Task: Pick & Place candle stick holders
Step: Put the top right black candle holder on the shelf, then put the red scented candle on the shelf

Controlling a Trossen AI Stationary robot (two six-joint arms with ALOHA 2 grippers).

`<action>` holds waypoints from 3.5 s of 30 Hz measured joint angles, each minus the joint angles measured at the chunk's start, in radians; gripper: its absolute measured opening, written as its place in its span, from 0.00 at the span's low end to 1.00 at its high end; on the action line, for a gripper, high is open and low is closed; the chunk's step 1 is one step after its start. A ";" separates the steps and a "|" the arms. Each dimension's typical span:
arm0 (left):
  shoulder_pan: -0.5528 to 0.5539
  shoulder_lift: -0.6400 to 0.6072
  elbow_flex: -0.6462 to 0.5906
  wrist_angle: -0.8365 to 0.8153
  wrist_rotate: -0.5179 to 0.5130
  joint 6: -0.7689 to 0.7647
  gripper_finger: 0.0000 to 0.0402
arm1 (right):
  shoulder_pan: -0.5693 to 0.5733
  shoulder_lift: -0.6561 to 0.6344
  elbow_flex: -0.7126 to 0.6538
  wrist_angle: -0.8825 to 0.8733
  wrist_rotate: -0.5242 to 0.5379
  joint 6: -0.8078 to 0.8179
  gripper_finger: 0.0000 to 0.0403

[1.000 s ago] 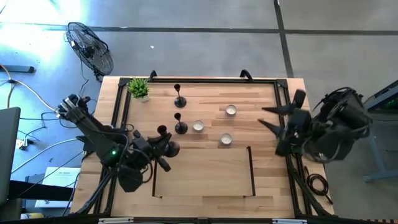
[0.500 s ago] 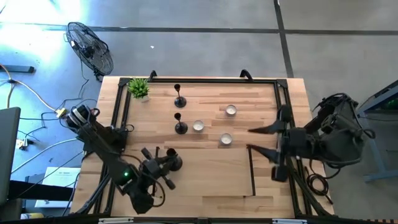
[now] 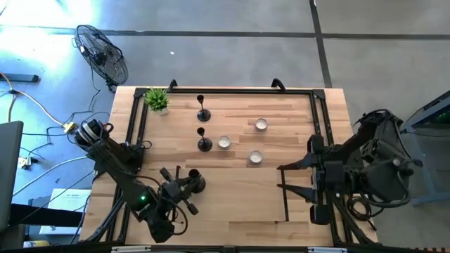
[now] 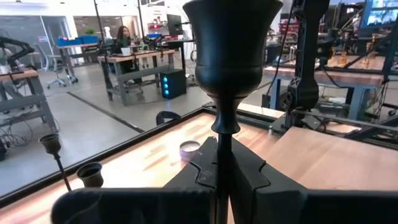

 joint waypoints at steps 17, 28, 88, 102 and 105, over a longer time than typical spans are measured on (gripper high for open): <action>0.000 0.000 0.000 -0.185 0.048 -0.195 0.06 | -0.001 0.007 0.000 0.005 0.001 -0.001 0.41; 0.000 0.000 0.000 -0.191 0.062 -0.183 0.08 | -0.001 0.007 0.000 0.007 0.001 -0.001 0.41; 0.000 -0.004 0.001 -0.185 0.159 -0.148 0.68 | -0.001 0.007 0.000 0.007 -0.007 0.025 0.41; 0.000 -0.056 0.001 -0.189 0.236 -0.098 0.80 | -0.001 0.007 0.000 0.007 -0.007 0.025 0.41; 0.000 -0.066 0.001 -0.192 0.273 -0.086 0.80 | -0.001 0.007 0.000 0.007 -0.007 0.025 0.41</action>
